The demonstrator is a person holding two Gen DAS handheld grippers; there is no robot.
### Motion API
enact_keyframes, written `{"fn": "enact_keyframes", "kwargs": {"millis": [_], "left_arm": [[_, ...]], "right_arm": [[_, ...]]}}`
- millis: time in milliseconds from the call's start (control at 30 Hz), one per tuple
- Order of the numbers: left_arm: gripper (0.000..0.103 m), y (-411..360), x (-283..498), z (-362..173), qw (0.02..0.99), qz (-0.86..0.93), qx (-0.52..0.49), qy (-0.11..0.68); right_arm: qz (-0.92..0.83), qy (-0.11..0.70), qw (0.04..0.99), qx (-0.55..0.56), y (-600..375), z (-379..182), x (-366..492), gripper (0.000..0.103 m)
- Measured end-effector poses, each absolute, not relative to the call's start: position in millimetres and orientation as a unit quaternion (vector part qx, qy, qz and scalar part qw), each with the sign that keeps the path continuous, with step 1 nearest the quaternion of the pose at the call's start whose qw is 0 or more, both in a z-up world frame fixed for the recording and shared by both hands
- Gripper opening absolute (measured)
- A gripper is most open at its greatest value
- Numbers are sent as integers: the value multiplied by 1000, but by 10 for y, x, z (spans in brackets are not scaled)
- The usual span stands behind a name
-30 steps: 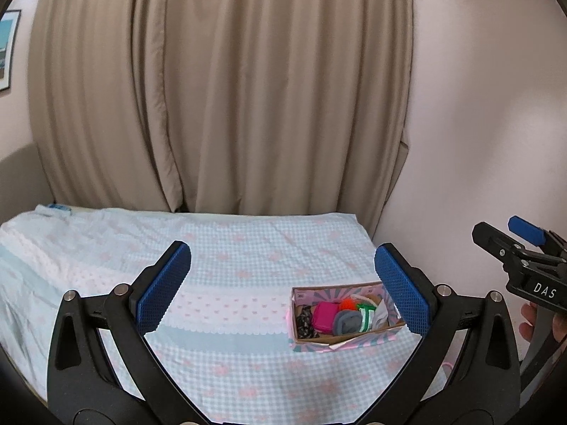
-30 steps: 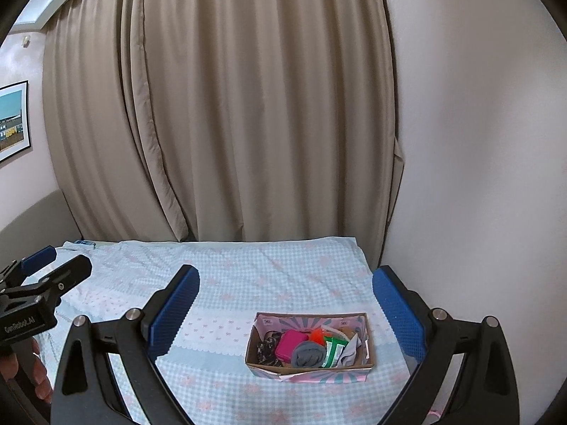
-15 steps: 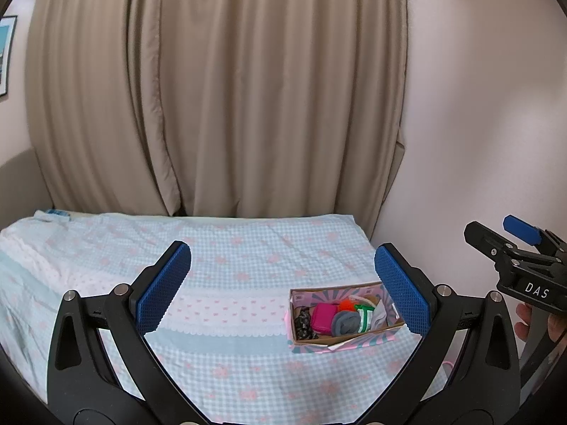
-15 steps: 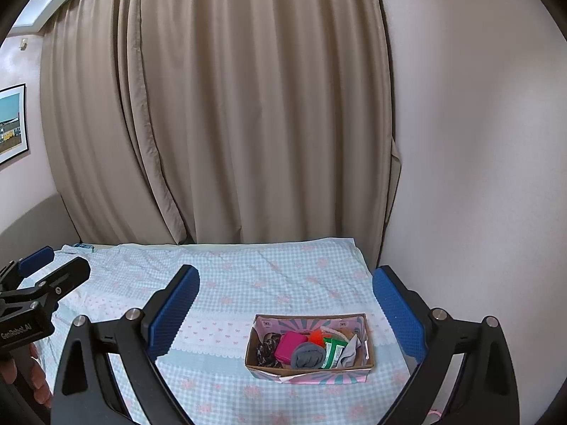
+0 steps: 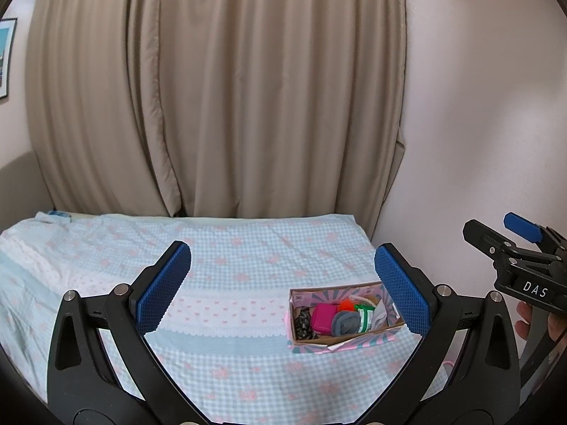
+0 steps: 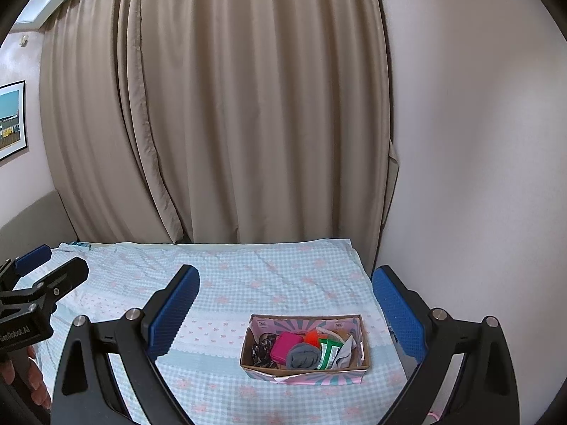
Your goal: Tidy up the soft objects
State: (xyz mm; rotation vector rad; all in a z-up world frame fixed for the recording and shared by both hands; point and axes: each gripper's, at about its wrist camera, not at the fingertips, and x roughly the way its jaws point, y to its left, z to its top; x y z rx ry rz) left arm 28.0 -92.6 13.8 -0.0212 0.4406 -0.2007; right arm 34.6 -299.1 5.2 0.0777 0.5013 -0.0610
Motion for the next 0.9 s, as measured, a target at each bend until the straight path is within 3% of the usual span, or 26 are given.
{"fn": "enact_keyframes", "kwargs": {"millis": [900], "left_arm": [[103, -944, 191, 140, 971, -95, -16, 218]], "right_arm": [[-34, 250, 967, 44, -3006, 56, 257, 98]]}}
